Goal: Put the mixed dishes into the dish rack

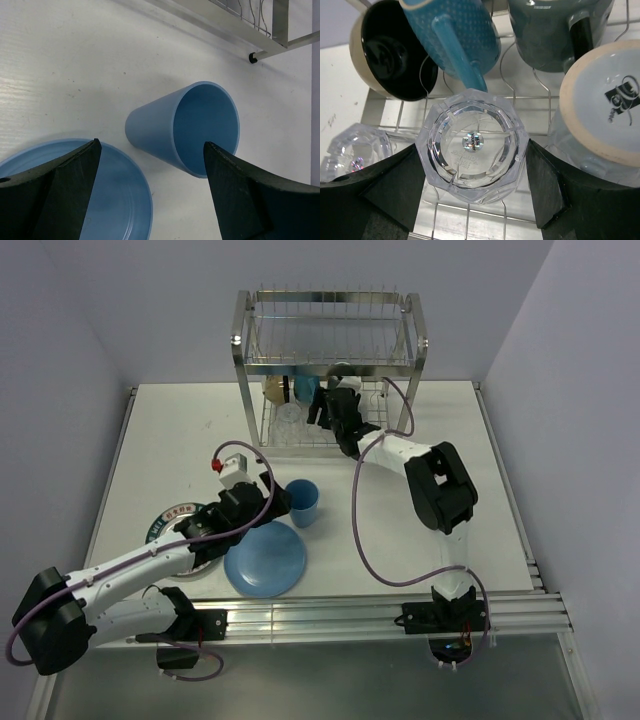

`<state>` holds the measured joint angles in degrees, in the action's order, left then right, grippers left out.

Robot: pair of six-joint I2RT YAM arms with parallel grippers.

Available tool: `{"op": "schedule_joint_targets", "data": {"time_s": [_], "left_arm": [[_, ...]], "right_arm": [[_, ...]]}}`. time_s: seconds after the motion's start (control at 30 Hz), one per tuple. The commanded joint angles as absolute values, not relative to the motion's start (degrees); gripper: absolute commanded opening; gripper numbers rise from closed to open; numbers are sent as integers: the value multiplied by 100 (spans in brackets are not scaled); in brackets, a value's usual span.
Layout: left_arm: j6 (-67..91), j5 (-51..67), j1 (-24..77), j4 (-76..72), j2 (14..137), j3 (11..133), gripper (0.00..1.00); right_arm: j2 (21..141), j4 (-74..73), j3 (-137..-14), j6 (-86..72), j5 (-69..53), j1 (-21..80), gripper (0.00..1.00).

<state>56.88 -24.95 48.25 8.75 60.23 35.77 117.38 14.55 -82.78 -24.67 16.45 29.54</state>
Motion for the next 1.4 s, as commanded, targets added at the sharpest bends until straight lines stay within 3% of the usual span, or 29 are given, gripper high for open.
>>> {"op": "schedule_joint_targets", "data": {"time_s": [0.0,0.1,0.23,0.3,0.7,0.77,0.83,0.87,0.97,1.23,1.37], "left_arm": [[5757,-1988,4650,501,6178,3911,89],[5757,-1855,4597,457,6319,4016,89],[5774,-1758,4544,387,6442,4113,88],[5783,-1670,4500,326,6504,4139,88],[5836,-1397,4386,237,7259,4377,83],[5827,-1354,4351,159,7409,4394,76],[5827,-1310,4324,114,7540,4412,61],[5827,-1301,4289,106,7567,4412,40],[5845,-1204,4219,61,7576,4342,3],[5915,-1046,4157,-62,7067,4140,0],[5950,-906,4166,-237,6426,3833,0]], "right_arm": [[11777,1450,-8640,-2224,1652,2962,58],[11698,1503,-8517,-2224,1652,2971,75],[11479,1704,-8192,-2224,1635,2997,82],[11356,1888,-7947,-2215,1679,3023,99],[10750,2285,-7095,-2347,1723,3102,100],[10592,2408,-6909,-2373,1731,3137,100],[10346,2417,-6672,-2443,1766,3173,100],[10258,2382,-6532,-2461,1828,3234,100],[9792,2495,-6041,-2514,1951,3401,100],[9282,2093,-5898,-2496,2065,3595,100],[8633,2005,-5232,-2924,2030,3604,100]]}}
